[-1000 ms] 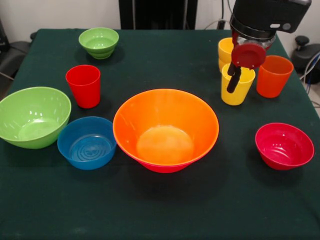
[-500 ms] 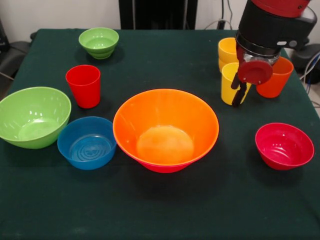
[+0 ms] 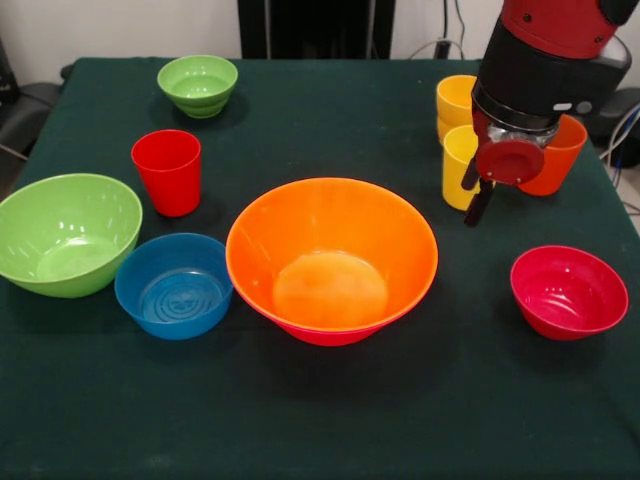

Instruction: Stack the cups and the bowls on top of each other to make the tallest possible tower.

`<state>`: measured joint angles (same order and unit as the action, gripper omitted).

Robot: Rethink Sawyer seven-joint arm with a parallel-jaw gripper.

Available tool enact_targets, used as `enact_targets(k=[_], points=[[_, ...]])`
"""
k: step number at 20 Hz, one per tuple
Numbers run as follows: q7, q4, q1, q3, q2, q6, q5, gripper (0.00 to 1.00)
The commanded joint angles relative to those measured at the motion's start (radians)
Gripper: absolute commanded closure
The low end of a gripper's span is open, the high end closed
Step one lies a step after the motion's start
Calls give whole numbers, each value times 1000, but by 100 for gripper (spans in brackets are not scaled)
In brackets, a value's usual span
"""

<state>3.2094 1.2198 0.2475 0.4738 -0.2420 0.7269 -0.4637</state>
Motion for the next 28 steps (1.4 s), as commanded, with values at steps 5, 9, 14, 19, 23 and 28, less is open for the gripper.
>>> enact_targets(k=[5,9,14,19,23,28], points=[[20,132,19,-120,-94,58,11,0],[24,153,30,-125,-113,51,10,0],[33,165,46,-116,-117,64,24,0],[36,167,52,-136,-100,44,18,0],[49,177,60,-142,-91,17,9,0],[36,222,55,-174,-87,-81,-4,0]])
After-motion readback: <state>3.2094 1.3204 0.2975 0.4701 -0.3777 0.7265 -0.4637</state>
